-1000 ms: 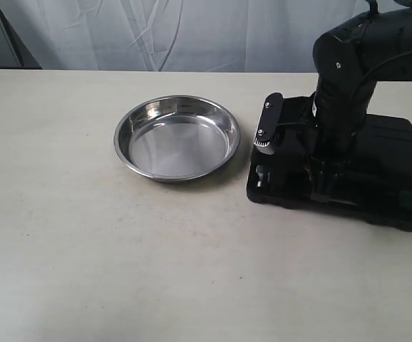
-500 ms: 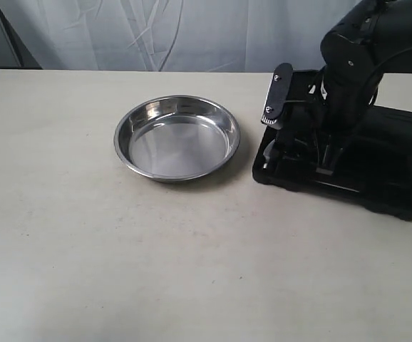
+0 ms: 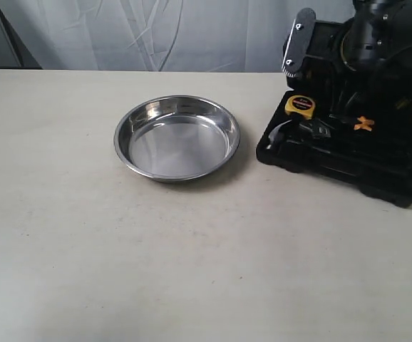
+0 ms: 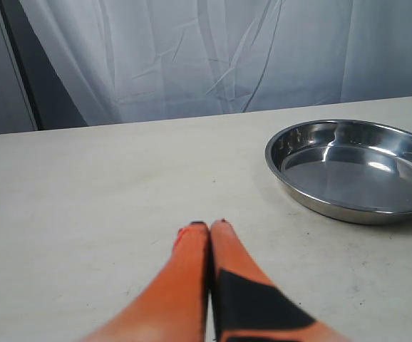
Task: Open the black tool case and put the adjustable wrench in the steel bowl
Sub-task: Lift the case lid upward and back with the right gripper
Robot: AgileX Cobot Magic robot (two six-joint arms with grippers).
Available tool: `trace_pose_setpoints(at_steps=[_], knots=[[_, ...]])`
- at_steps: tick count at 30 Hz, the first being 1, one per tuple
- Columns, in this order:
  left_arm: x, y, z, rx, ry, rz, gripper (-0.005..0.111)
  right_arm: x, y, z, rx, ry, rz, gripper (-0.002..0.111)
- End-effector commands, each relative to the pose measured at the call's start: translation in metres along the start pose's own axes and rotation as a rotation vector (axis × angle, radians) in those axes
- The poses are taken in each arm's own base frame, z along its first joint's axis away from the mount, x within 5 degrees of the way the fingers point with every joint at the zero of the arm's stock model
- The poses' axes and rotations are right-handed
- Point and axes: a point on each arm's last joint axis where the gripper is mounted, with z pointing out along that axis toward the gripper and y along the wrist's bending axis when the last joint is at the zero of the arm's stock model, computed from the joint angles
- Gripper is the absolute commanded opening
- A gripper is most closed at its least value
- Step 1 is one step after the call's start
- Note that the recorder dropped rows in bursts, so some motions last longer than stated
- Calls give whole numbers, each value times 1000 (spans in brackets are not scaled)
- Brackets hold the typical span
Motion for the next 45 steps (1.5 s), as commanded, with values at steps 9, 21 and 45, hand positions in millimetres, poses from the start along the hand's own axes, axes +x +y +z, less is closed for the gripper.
trace_pose_setpoints(at_steps=[9, 21, 45], knots=[[1, 0, 0, 6, 1, 3, 0, 79, -59, 56, 176, 28, 164, -1], [1, 0, 0, 5, 1, 6, 0, 94, -81, 57, 218, 0, 196, -1], [1, 0, 0, 5, 1, 6, 0, 11, -62, 30, 34, -539, 196, -1]])
